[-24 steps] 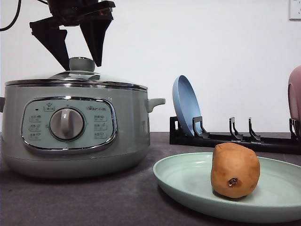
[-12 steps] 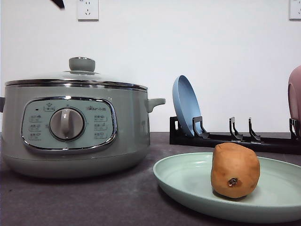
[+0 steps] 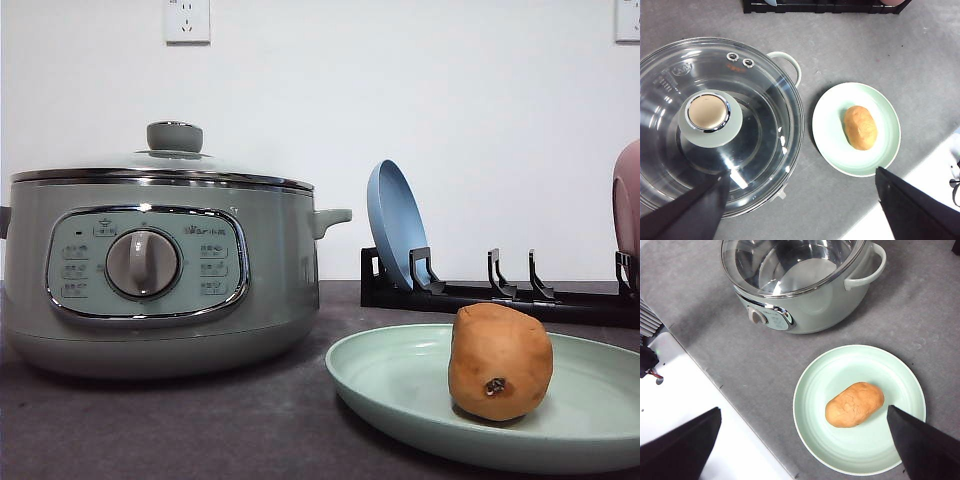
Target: The right arm pick the green plate and place it on desk, then the left arm uncap open the steamer lid, the right arm pick the potato and place it on the plate, then the right arm cap close the steamer lid
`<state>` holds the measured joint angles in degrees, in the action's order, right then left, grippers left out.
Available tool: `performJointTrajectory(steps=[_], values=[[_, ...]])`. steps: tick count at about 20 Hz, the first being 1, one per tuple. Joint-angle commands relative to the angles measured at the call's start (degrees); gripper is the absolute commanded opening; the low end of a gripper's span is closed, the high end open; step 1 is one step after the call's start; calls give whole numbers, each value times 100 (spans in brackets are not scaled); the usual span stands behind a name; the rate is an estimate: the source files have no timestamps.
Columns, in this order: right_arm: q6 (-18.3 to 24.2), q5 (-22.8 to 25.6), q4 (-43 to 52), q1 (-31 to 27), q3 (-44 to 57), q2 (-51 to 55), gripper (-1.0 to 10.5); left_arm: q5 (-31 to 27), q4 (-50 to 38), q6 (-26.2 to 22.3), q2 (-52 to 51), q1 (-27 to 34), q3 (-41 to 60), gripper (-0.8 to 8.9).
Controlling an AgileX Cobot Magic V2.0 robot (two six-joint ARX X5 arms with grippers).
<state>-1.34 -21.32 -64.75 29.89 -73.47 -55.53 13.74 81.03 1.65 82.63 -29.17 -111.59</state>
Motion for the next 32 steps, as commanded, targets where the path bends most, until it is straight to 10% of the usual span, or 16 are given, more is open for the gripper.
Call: performJointTrajectory(steps=[1,3,22,32], values=[[-7,-20,13,31,-79,-20,303,28,177,-48,42,-48,-160,248],[48,42,33,31,-79,-20,2,28,177,-101,42,-48,-160,7],[52,33,258,31,-79,-20,8,-334,-52,-507,-96,52,-157,17],[52,33,258,31,-79,-17,8,-1338,-4695,-1200,-3501,2437,2616,17]])
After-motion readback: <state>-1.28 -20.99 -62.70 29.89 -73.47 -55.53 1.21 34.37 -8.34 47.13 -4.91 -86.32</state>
